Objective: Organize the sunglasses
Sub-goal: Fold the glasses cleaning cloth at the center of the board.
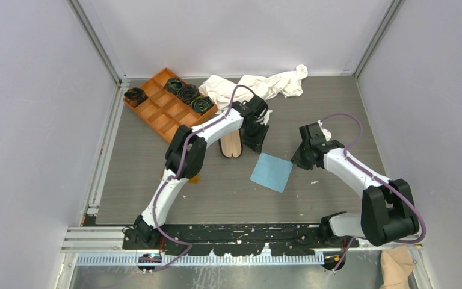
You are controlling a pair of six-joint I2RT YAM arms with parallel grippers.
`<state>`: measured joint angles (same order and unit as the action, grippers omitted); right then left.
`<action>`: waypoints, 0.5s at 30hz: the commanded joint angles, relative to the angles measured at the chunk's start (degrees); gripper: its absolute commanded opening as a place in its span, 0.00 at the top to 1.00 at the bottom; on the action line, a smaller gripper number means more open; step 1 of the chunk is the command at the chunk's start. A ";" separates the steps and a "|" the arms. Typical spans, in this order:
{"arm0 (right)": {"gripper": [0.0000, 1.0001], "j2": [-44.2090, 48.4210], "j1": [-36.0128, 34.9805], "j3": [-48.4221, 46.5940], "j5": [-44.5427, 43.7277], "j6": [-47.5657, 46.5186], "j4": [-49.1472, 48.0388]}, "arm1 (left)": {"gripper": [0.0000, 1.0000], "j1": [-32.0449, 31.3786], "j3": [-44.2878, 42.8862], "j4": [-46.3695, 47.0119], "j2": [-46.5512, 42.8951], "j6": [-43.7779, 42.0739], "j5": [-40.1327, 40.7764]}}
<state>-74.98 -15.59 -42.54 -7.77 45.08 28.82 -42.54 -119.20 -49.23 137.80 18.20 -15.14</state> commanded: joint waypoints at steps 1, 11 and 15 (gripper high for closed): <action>0.70 1.11 0.39 -1.15 0.39 -0.86 -1.04 | 0.73 -0.26 -3.34 -2.16 1.32 -4.72 -4.51; 0.71 1.28 0.74 -1.04 0.34 -0.61 -0.96 | 0.76 -0.50 -4.90 -3.50 3.81 -5.09 -9.30; 0.71 1.48 0.81 -1.17 0.47 -0.52 -0.91 | 0.76 -0.61 -4.38 -2.87 3.93 -4.64 -8.68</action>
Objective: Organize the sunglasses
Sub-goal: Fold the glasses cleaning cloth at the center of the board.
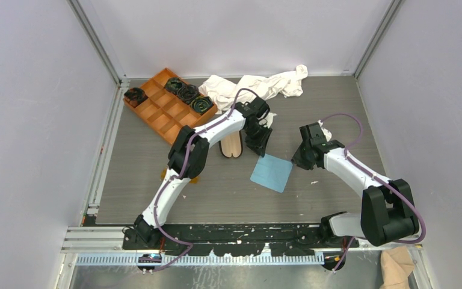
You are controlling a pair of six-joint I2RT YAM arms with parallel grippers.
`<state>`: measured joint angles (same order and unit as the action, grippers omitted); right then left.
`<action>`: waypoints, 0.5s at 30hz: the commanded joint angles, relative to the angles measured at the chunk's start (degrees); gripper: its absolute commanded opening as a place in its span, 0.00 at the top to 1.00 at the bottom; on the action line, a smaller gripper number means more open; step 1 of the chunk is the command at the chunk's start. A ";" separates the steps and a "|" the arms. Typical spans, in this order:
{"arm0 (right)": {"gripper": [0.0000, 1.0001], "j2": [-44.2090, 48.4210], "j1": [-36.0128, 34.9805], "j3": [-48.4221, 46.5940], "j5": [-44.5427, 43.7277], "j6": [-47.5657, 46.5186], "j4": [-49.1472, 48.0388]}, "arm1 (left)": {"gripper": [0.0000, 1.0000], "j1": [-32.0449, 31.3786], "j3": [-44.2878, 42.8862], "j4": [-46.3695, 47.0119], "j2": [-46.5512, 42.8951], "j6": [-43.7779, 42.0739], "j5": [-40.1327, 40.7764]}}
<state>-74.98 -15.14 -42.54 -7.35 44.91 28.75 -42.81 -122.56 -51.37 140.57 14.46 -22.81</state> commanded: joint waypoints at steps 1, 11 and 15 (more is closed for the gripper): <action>0.71 1.57 0.32 -1.20 0.06 -0.30 -0.89 | 0.76 -0.35 -1.01 -0.52 1.23 -0.72 -0.90; 0.70 2.03 0.81 -0.88 0.63 -1.27 -0.44 | 0.79 -0.50 -3.48 -0.71 3.13 0.04 -0.57; 0.70 2.84 1.11 -0.23 0.85 -1.63 -0.29 | 0.79 -0.65 -4.03 -0.92 3.63 0.04 -0.74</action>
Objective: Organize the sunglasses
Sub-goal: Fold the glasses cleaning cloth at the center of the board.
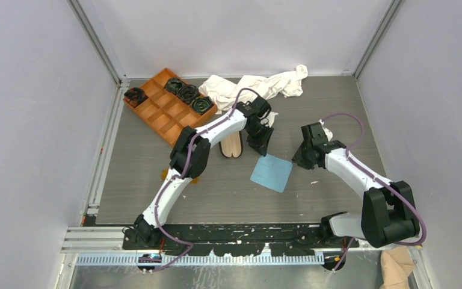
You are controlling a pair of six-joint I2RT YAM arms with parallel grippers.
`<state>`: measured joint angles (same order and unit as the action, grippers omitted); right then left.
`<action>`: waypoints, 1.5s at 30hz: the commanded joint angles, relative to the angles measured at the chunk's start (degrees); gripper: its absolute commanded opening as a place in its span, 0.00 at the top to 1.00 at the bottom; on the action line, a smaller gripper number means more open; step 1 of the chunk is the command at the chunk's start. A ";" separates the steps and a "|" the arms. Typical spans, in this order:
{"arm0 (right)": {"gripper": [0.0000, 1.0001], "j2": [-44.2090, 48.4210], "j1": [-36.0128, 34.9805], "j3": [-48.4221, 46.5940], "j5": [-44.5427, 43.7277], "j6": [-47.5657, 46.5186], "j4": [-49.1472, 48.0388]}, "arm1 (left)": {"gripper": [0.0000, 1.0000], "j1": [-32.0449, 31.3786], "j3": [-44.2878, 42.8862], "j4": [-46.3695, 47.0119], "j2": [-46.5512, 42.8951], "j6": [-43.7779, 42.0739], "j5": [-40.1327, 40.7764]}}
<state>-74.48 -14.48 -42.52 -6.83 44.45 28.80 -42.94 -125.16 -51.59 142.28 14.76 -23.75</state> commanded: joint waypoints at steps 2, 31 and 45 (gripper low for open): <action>0.70 2.45 0.69 0.05 0.41 -1.20 -0.24 | 0.79 -0.70 -1.61 -0.70 2.10 -0.26 0.15; 0.72 -11.99 1.26 -2.36 3.87 -9.16 -5.40 | 1.00 -0.89 -1.22 0.92 0.08 0.75 -2.26; 0.73 -15.96 1.17 -5.12 5.04 -12.56 -3.92 | 1.00 -0.86 -2.10 0.27 0.63 0.62 -3.10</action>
<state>-88.92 -13.37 -47.18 -1.87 33.52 24.45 -43.51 -125.69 -51.31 142.82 15.66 -25.34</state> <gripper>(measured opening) 0.281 0.009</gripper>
